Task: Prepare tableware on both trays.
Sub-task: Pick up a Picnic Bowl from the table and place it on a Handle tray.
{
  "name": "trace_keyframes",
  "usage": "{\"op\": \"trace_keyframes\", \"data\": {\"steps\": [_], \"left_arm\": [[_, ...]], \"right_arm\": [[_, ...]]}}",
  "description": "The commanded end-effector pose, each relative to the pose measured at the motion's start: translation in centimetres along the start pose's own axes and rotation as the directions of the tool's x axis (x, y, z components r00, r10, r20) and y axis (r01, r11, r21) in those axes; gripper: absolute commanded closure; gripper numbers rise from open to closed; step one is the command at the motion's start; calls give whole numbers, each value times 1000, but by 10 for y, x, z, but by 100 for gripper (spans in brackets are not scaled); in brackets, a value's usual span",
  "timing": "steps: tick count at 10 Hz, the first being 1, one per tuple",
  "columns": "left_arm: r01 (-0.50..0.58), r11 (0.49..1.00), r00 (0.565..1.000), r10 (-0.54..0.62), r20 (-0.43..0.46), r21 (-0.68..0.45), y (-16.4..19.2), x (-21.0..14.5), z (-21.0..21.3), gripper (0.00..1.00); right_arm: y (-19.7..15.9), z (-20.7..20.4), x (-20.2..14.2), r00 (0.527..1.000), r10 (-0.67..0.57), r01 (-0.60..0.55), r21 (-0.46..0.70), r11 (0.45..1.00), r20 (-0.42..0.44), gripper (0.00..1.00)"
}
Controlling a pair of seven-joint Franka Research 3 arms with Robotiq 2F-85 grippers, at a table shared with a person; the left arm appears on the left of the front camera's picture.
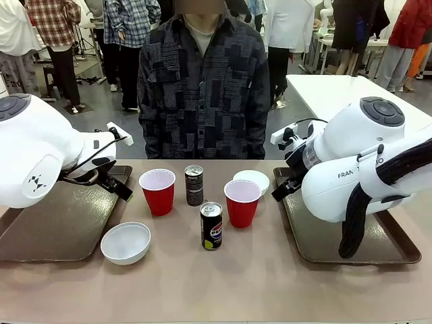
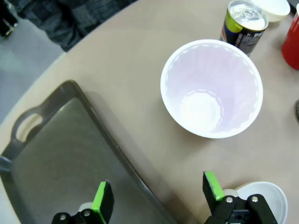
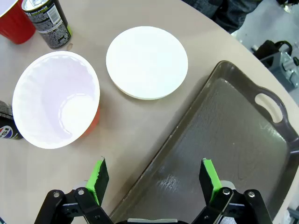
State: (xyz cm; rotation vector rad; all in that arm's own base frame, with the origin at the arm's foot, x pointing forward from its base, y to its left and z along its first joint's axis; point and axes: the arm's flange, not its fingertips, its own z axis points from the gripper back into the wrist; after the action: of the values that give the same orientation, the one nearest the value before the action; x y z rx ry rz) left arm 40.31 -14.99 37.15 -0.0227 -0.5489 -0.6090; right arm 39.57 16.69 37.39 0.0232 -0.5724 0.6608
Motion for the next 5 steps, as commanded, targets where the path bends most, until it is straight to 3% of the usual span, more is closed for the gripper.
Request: {"op": "trace_keyframes", "data": {"steps": [1, 5], "left_arm": [[0, 1000, 1000, 0, 0, 0, 0, 0, 0, 0], [0, 1000, 1000, 0, 0, 0, 0, 0, 0, 0]], "right_arm": [[0, 0, 0, 1000, 0, 0, 0, 1000, 0, 0], [0, 0, 0, 1000, 0, 0, 0, 1000, 0, 0]]}}
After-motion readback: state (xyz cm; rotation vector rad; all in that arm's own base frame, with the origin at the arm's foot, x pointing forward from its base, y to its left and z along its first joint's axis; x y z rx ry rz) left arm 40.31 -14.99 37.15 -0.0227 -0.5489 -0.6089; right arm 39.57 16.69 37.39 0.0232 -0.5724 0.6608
